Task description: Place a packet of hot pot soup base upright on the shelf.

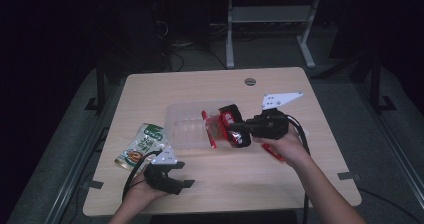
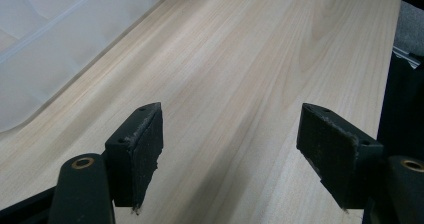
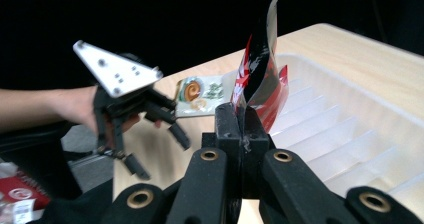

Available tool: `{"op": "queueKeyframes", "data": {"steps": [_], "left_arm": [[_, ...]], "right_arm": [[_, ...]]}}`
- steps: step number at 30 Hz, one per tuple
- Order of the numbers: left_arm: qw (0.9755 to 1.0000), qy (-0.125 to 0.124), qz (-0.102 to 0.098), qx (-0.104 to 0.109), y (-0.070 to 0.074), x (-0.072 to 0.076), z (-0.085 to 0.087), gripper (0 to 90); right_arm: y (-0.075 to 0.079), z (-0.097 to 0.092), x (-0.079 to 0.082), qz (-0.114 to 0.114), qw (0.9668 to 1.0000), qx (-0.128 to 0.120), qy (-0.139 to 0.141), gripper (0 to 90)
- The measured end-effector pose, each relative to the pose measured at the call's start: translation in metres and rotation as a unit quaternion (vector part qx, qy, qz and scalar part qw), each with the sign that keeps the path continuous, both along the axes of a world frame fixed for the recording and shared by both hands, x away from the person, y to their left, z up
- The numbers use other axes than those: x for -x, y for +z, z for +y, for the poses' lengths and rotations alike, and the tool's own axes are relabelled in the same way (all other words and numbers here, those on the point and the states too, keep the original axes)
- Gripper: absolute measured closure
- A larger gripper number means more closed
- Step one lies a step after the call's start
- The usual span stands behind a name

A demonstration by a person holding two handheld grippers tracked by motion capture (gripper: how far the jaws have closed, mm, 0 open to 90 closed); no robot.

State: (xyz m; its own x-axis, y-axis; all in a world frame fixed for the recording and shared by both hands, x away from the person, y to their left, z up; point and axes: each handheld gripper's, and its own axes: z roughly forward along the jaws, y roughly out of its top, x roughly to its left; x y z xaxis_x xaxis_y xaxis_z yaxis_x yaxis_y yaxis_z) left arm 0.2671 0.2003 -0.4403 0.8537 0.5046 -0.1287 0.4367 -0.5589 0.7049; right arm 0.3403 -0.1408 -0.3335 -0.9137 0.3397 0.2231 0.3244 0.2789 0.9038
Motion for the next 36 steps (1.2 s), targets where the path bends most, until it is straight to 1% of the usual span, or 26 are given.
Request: {"op": "queueKeyframes", "data": {"steps": [1, 5, 10, 13, 16, 17, 18, 20, 25, 26, 29, 36], "left_arm": [[1.0000, 0.003, 0.003, 0.003, 0.000, 0.000, 0.000, 26.3], [1.0000, 0.002, 0.002, 0.002, -0.001, 0.000, 0.000, 26.3], [1.0000, 0.001, 0.003, 0.003, -0.001, -0.001, -0.001, 26.3], [1.0000, 0.001, 0.003, 0.003, -0.001, 0.000, -0.001, 26.3], [1.0000, 0.000, 0.005, 0.002, -0.002, 0.000, -0.001, 26.3], [1.0000, -0.003, 0.001, -0.002, -0.001, -0.001, -0.001, 26.3], [1.0000, -0.001, 0.005, -0.002, -0.002, -0.001, -0.001, 26.4], [1.0000, 0.000, 0.005, 0.000, -0.002, -0.001, -0.001, 26.3], [1.0000, -0.002, 0.005, -0.003, -0.002, -0.001, 0.000, 26.3], [1.0000, 0.001, 0.008, 0.000, -0.002, 0.000, 0.000, 26.3], [1.0000, 0.001, 0.006, 0.000, -0.002, -0.001, 0.000, 26.3], [1.0000, 0.002, 0.006, 0.000, -0.002, -0.001, 0.001, 26.3]], "right_arm": [[0.002, 0.000, -0.002, -0.001, 1.0000, 0.001, -0.004, 89.9], [0.006, -0.001, -0.012, -0.006, 0.9998, 0.002, -0.019, 89.9], [0.007, -0.005, -0.025, -0.008, 0.9991, 0.005, -0.042, 89.9], [0.007, -0.011, -0.029, -0.007, 0.9983, 0.006, -0.058, 89.9], [0.006, -0.017, -0.031, -0.005, 0.9975, 0.008, -0.070, 89.9], [0.005, -0.019, -0.031, -0.004, 0.9973, 0.006, -0.073, 89.9], [0.004, -0.021, -0.031, -0.002, 0.9971, 0.006, -0.076, 89.9], [0.002, -0.023, -0.032, -0.001, 0.9967, 0.010, -0.080, 89.9], [0.000, -0.025, -0.032, -0.003, 0.9961, 0.019, -0.087, 89.9], [-0.001, -0.025, -0.033, -0.003, 0.9959, 0.022, -0.088, 89.9], [-0.003, -0.024, -0.033, -0.001, 0.9952, 0.032, -0.092, 89.9], [-0.008, -0.022, -0.034, 0.003, 0.9945, 0.040, -0.097, 89.8]]}}
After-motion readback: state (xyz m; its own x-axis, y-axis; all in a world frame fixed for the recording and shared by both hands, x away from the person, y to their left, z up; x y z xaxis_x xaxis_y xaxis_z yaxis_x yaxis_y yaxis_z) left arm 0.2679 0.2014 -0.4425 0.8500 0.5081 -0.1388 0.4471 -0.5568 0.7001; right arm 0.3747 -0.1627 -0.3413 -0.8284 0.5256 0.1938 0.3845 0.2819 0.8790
